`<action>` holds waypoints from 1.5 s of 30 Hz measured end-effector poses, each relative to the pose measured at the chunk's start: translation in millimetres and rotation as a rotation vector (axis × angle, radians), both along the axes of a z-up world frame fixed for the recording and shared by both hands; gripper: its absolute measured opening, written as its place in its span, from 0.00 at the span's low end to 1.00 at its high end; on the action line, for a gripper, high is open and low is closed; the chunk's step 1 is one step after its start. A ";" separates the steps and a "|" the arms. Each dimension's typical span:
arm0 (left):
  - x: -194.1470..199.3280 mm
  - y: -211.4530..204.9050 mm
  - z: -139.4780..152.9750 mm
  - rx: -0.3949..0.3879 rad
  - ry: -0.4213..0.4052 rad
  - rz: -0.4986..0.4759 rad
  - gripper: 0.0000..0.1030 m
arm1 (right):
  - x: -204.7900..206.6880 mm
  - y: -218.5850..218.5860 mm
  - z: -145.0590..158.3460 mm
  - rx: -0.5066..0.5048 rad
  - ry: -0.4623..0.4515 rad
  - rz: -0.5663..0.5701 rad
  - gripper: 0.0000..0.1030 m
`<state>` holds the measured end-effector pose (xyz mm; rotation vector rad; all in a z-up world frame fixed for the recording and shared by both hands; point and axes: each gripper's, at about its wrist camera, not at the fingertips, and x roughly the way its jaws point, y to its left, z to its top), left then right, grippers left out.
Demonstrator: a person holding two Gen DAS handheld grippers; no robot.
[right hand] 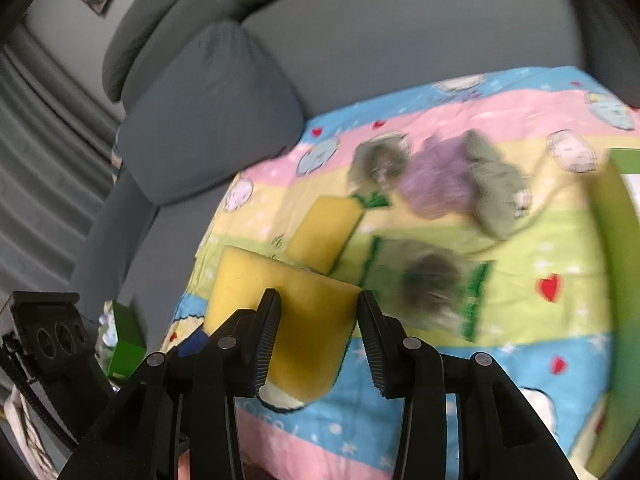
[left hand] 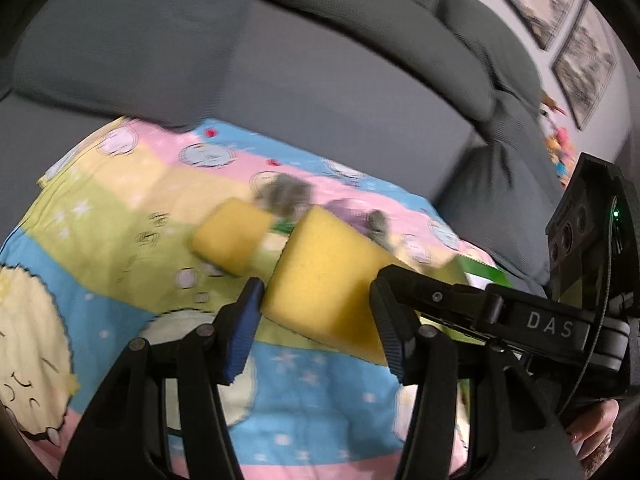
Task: Organize objects
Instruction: 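Carry the yellow sponge into the white box and open the right tool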
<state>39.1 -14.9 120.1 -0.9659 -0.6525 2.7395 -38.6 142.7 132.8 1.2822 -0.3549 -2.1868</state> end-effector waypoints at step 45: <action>-60.6 286.6 -6.3 -0.192 -0.030 -0.571 0.50 | 17.5 296.8 -29.2 -0.107 -0.046 -0.686 0.42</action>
